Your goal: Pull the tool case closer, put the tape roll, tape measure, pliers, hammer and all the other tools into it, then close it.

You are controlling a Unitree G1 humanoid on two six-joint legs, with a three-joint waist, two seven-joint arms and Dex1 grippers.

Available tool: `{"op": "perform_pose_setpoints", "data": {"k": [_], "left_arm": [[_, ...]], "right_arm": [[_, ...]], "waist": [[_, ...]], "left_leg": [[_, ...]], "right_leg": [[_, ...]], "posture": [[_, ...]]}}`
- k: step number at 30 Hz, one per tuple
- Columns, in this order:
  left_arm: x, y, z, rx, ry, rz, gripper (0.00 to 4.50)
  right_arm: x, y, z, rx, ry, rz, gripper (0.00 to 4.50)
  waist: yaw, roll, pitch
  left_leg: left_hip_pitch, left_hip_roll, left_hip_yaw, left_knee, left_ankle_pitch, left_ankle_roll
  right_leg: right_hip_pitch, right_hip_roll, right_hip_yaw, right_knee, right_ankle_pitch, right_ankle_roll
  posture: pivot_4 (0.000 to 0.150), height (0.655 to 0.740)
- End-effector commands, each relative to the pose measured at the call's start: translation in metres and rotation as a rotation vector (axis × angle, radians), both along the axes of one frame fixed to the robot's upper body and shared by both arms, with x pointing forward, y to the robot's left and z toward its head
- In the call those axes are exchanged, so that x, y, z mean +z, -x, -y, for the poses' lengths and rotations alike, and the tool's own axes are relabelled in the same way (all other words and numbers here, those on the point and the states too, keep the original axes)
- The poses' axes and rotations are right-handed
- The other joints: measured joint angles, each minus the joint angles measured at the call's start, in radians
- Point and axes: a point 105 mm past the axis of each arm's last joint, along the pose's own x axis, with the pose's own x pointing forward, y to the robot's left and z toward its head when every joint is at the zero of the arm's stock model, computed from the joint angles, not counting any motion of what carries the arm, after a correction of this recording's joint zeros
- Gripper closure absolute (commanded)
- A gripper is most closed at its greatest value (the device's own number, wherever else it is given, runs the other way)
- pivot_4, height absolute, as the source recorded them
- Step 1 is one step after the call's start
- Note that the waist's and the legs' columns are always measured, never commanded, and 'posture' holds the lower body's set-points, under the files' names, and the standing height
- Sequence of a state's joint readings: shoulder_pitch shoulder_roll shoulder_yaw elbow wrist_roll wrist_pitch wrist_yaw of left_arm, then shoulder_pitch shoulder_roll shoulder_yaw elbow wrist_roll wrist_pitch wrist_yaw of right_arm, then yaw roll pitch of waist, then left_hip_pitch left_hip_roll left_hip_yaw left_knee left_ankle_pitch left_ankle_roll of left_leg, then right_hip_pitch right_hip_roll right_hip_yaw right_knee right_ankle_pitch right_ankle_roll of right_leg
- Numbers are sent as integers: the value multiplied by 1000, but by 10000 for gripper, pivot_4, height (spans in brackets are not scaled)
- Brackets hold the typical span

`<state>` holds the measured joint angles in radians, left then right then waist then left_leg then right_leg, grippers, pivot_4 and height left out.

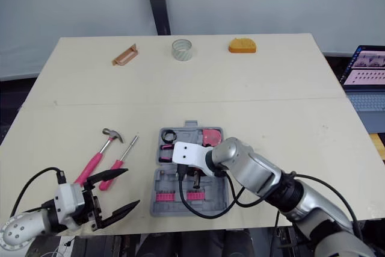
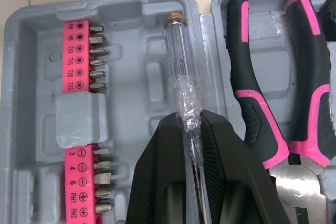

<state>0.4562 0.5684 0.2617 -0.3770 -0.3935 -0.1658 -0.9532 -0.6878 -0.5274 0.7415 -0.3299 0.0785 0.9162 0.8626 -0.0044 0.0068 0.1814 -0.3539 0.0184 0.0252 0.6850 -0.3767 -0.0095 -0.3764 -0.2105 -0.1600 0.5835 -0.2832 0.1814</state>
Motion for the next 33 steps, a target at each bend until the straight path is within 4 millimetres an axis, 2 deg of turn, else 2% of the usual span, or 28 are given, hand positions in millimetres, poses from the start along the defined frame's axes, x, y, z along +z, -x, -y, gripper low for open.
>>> {"op": "perform_pose_setpoints", "data": {"k": [1,14,33], "left_arm": [[2,1,0,-1,-8,15,0],[0,0,1,6,-11,14,0],[-1,1,-2,10,-21,12,0]], "right_arm": [[4,4,-6,37,-9,15,44787],[-2,10,-10,48,-15,-6,44787],[-5,6,-13,44,-19,-5,44787]], "waist": [[0,0,0],[0,0,0],[-1,0,0]], "left_leg": [[0,0,0,0,0,0],[0,0,0,0,0,0],[0,0,0,0,0,0]], "right_leg": [[0,0,0,0,0,0],[0,0,0,0,0,0],[0,1,0,0,0,0]], "posture": [[1500,7400],[1500,7400],[1500,7400]]}}
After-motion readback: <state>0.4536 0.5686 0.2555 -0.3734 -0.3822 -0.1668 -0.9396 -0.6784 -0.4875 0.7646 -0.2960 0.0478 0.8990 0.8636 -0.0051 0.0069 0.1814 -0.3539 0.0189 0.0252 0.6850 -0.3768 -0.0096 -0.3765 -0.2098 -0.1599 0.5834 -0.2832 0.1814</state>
